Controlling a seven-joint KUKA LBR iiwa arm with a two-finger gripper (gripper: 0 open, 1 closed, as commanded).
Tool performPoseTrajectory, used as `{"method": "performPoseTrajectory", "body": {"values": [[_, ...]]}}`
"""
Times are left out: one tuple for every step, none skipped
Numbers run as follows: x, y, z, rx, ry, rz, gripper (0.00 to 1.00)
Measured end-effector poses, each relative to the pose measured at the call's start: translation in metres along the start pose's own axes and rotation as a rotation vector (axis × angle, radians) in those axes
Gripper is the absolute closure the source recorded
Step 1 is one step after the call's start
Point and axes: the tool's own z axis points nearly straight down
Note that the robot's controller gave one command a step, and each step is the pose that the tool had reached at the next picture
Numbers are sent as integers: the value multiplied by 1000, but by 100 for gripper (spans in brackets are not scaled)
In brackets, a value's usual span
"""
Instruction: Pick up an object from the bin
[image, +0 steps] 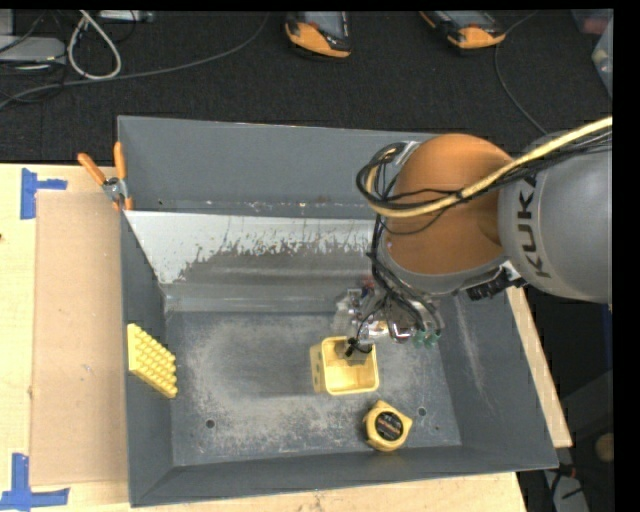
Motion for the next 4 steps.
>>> {"method": "performPoseTrajectory", "body": {"values": [[5, -15, 26, -1, -11, 18, 100], [1, 39, 24, -2, -7, 54, 100], [32, 29, 56, -1, -1, -76, 100], [45, 18, 68, 3, -1, -89, 100]]}}
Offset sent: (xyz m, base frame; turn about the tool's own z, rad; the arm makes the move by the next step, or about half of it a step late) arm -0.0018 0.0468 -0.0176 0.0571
